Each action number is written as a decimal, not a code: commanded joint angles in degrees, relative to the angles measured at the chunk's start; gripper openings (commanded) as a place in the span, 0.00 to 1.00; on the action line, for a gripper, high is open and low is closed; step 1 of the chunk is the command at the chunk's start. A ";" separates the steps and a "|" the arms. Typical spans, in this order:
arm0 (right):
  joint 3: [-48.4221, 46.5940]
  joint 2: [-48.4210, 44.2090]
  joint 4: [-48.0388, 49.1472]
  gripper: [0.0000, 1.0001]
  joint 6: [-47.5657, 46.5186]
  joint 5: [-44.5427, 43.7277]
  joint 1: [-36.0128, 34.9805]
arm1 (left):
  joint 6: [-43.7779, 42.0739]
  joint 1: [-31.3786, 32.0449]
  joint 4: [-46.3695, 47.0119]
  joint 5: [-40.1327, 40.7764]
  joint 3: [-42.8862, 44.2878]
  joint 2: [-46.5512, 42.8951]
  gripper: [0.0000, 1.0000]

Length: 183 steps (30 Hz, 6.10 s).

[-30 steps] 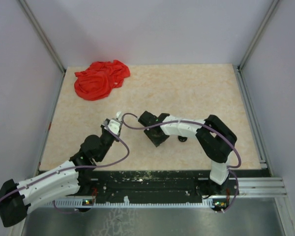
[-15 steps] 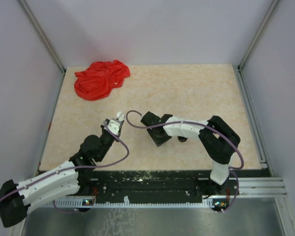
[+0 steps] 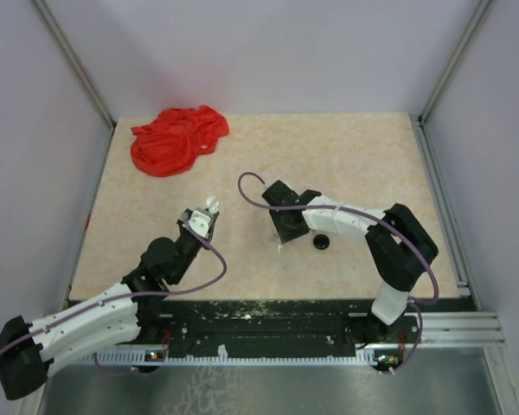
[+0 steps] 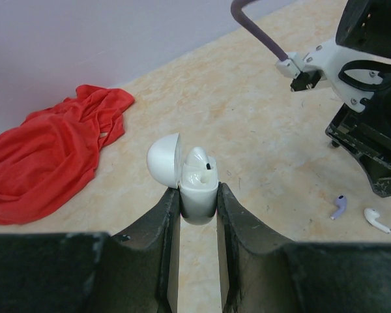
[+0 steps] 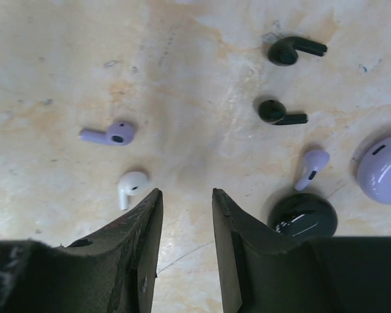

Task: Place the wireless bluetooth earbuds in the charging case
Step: Place the earbud at the center of the board, then pick up the earbud from the center of the board, then place the earbud in the charging case.

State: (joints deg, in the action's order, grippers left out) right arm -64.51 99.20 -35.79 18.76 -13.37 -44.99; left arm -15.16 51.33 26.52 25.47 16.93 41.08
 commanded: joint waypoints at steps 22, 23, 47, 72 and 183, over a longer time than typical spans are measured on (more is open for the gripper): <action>3.48 -0.85 7.24 0.23 6.88 12.69 1.66 | 1.73 0.03 0.37 -2.71 2.10 0.18 0.00; 3.58 -0.62 7.45 0.23 6.90 12.86 1.66 | 1.79 0.08 0.37 -2.73 2.06 0.19 0.00; -1.63 7.49 4.42 0.28 5.61 4.99 -1.58 | 2.50 0.07 0.27 -3.50 1.88 0.57 0.00; -4.24 -6.73 4.31 0.08 3.39 2.19 -3.99 | 4.57 0.03 9.95 -7.20 -2.69 1.44 0.00; -5.08 -30.46 33.08 0.41 -6.46 -2.21 -21.77 | 7.70 -0.30 37.24 -16.89 -0.12 14.29 0.00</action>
State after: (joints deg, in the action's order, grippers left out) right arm -63.42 71.00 2.87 10.37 -23.27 -68.71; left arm -7.09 51.13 61.67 9.78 18.26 56.82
